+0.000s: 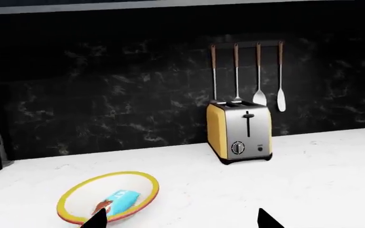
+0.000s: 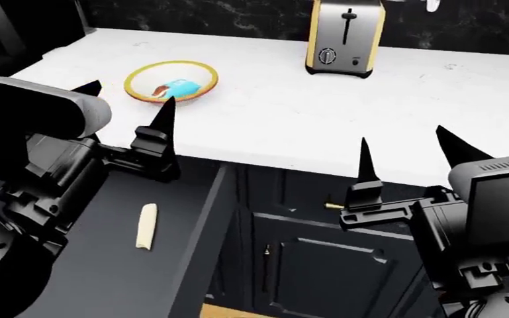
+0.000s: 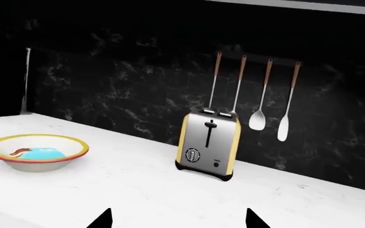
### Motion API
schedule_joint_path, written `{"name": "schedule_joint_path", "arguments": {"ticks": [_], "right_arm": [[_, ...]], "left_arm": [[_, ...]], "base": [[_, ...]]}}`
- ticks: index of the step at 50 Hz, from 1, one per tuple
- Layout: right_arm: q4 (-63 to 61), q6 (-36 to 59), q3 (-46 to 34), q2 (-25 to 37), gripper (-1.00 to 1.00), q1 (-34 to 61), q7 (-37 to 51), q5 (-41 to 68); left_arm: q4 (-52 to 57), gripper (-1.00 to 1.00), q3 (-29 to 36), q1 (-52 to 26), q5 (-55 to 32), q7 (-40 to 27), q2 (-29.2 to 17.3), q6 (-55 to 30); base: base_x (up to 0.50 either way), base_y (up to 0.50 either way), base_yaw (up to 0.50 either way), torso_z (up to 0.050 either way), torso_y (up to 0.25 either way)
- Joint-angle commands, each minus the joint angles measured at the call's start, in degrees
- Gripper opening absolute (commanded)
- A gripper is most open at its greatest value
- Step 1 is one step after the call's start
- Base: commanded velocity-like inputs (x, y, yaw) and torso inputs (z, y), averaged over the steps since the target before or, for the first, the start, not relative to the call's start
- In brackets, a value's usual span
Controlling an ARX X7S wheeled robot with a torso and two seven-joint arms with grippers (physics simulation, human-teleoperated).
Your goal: Place the bar in the bowl and close the drawer.
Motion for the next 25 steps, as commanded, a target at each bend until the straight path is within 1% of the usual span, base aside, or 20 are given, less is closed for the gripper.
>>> {"name": "schedule_joint_path", "arguments": {"ticks": [1,25], "right_arm": [[0.1,-0.3,-0.9,0.2,1.0,0.4,0.2,-0.2],[-0.3,0.1,-1.5,0.8,1.0,1.9,1.5,1.5]], "left_arm": [[0.0,1.0,-0.2,1.2,-0.3,0.0,-0.7,1.4],[0.2,1.0,-1.4,0.6,-3.5,-2.2,-1.2,0.9]], "base": [[0.0,0.0,0.5,0.0,0.0],[0.0,0.0,0.5,0.0,0.0]]}}
